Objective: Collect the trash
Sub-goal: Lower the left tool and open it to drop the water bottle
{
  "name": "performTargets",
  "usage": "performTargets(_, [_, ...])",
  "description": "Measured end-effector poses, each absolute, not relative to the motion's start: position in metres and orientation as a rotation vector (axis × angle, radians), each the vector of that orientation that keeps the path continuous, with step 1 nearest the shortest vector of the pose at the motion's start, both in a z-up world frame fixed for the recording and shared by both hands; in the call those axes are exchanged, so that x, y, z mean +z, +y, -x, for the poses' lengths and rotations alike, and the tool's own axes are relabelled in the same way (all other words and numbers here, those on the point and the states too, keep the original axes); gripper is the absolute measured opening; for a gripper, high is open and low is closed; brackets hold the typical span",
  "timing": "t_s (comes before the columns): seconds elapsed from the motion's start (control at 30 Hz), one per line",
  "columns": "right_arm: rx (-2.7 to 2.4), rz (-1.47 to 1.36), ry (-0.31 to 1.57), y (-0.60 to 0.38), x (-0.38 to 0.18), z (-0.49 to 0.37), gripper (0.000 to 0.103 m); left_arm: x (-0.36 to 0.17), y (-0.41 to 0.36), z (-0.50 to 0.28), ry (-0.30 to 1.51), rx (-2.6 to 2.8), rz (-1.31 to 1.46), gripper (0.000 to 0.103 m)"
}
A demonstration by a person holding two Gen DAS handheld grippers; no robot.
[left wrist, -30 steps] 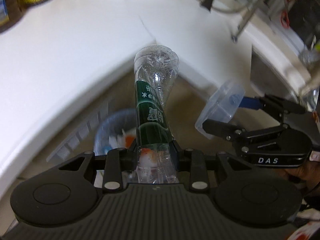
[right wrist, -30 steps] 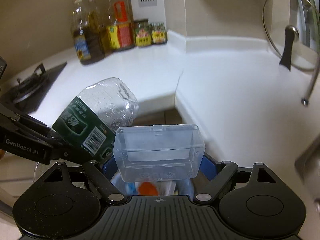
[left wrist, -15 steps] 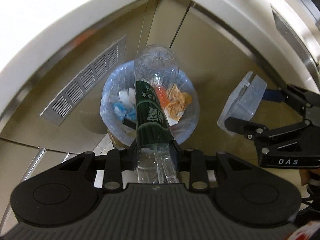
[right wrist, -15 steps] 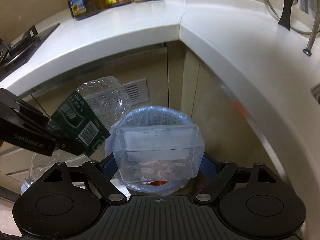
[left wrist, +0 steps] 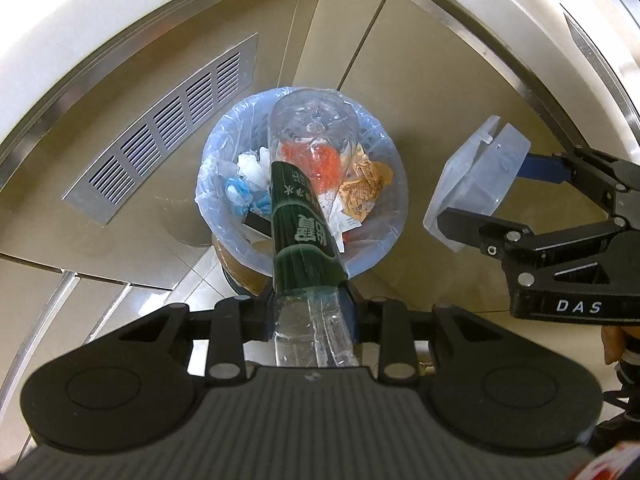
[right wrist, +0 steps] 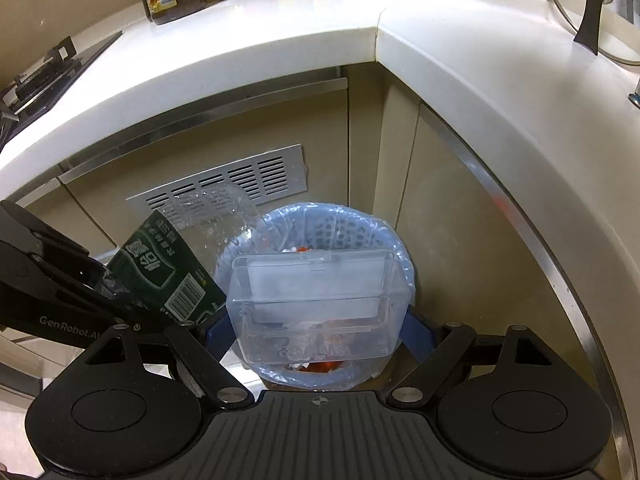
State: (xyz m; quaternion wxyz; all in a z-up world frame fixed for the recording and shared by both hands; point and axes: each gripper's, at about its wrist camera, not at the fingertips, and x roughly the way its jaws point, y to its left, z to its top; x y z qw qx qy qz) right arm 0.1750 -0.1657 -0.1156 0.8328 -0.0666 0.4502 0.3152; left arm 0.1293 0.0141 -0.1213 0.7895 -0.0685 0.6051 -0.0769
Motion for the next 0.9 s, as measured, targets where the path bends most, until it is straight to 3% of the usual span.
performTargets(0.9, [0.652, 0.149, 1.001, -0.170, -0.145, -0.194, 0.084, -0.170, -0.006, -0.199, 1.351, -0.065, -0.074, 0.029])
